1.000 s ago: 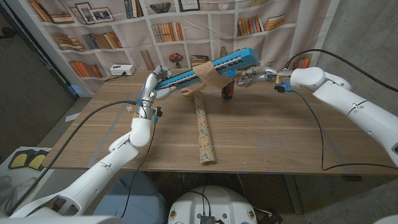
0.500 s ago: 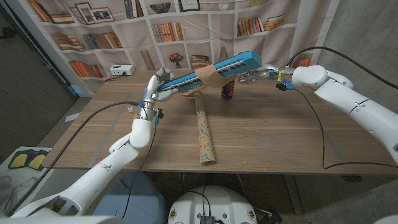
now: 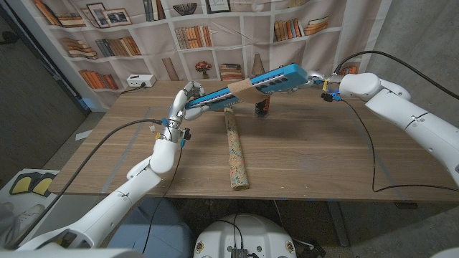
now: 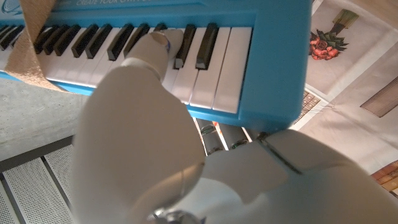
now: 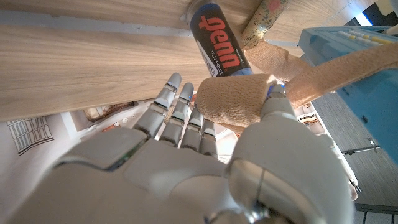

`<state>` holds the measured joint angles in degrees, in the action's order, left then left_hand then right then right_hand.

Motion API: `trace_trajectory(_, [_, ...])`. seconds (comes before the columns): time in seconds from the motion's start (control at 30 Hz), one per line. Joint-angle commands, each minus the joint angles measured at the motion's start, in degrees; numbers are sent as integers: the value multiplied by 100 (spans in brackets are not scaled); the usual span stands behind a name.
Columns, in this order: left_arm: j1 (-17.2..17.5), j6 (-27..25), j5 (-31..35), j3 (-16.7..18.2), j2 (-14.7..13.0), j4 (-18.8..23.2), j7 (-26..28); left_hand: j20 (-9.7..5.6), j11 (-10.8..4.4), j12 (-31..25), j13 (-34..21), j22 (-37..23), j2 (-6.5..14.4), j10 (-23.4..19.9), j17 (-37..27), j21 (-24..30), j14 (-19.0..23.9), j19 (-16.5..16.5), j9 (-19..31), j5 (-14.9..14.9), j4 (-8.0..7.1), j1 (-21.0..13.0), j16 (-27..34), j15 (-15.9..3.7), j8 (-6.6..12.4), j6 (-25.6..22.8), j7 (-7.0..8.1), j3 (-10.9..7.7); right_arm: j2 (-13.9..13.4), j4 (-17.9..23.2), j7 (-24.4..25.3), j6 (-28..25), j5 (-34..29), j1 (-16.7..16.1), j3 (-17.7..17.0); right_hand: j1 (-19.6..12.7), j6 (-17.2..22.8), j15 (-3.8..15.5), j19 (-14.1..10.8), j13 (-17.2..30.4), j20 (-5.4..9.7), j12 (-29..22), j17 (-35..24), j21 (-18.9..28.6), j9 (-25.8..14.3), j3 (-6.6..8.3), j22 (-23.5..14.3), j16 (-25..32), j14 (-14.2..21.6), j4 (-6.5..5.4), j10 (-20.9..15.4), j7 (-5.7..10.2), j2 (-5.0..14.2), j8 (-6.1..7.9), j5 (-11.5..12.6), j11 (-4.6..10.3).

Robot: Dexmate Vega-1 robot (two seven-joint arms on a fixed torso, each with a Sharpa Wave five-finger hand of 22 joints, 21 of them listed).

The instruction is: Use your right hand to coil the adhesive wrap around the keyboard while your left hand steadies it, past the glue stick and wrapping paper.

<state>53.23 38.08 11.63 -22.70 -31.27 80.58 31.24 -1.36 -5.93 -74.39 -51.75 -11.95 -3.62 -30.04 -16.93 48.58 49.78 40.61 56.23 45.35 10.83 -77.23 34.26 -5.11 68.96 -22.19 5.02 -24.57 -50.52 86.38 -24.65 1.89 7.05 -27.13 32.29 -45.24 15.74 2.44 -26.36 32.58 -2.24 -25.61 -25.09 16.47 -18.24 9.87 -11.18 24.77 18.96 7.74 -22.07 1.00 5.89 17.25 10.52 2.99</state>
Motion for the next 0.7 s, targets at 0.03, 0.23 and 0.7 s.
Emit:
trace_trajectory(0.03, [87,-11,-144,-15,-10,103,-290,-973,-11,-1029,-1706,-2416,432,-61,-2632,2480,1288,958,11,1046,-221,-2,1920,-633,27,-36,-8,-242,-62,43,142,121,45,-49,-118,-4,32,658,-8,3,-15,-13,-30,-2,-11,37,-21,-20,46,25,-53,3,46,-5,33,2])
trace_trajectory(0.23, [97,-62,-174,-29,-45,152,-433,-970,-2,-1045,-1726,-2422,431,-61,-2647,2479,1294,960,-2,1043,-219,-2,1946,-624,28,-37,-11,-247,-105,88,164,242,97,-96,-190,-5,35,655,5,0,-9,-7,-30,-7,-14,41,-20,-25,46,26,-57,17,50,-8,34,14])
trace_trajectory(0.7, [82,-374,-214,52,-249,338,-673,-968,-8,-1048,-1709,-2444,422,-46,-2618,2484,1300,954,28,1034,-217,1,1965,-635,62,-20,16,-257,-185,307,155,530,182,-260,-300,-21,40,675,36,-6,-8,8,-32,-19,-21,46,-20,-49,3,38,-61,28,46,-16,33,40])
